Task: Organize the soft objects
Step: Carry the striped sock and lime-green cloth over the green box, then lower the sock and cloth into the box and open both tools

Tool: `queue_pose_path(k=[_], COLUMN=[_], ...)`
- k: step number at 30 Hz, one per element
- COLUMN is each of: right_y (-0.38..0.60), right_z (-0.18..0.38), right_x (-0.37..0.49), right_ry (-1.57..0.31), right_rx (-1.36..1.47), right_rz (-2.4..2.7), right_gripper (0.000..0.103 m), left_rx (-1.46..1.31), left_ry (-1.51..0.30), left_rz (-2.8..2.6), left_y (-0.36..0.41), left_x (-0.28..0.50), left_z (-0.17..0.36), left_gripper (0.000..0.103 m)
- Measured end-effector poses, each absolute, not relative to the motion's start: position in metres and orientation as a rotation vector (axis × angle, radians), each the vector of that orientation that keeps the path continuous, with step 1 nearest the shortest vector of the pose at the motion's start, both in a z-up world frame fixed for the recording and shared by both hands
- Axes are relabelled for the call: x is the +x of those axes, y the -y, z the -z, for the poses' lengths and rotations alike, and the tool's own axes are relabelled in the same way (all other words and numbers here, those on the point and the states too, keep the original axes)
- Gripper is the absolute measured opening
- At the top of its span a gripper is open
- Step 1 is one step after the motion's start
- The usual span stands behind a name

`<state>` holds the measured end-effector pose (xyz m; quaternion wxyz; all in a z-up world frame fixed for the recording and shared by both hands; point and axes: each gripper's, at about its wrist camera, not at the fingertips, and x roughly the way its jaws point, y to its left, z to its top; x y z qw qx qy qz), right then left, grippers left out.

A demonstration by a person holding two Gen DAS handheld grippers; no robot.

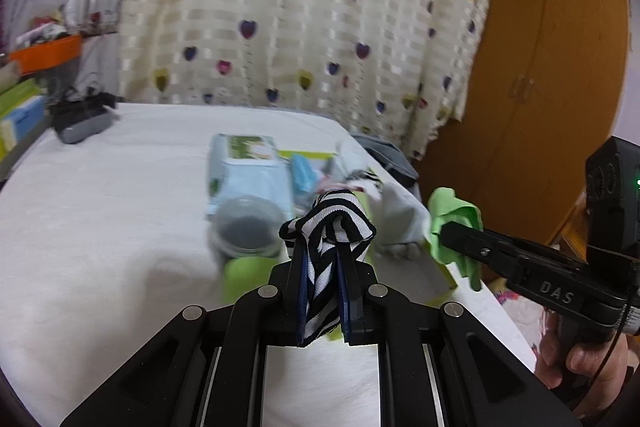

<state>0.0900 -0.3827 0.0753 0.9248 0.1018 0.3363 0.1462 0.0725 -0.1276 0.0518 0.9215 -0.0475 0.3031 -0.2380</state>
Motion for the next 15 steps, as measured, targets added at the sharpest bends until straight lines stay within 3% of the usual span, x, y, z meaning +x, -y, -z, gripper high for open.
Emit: queue_pose_path(k=[15], right_y=[0.406], right_z=[-0.031], right_x=[0.110], right_ry=[-0.825], right_rx=[0.166], right_rz=[-0.263], right_gripper=[0.024], left_rx=[-0.057], left_ry=[-0.717], left_rz=[0.617], left_y=[0.183], left_x=[0.090], left_z=[-0.023], left_gripper=[0.012])
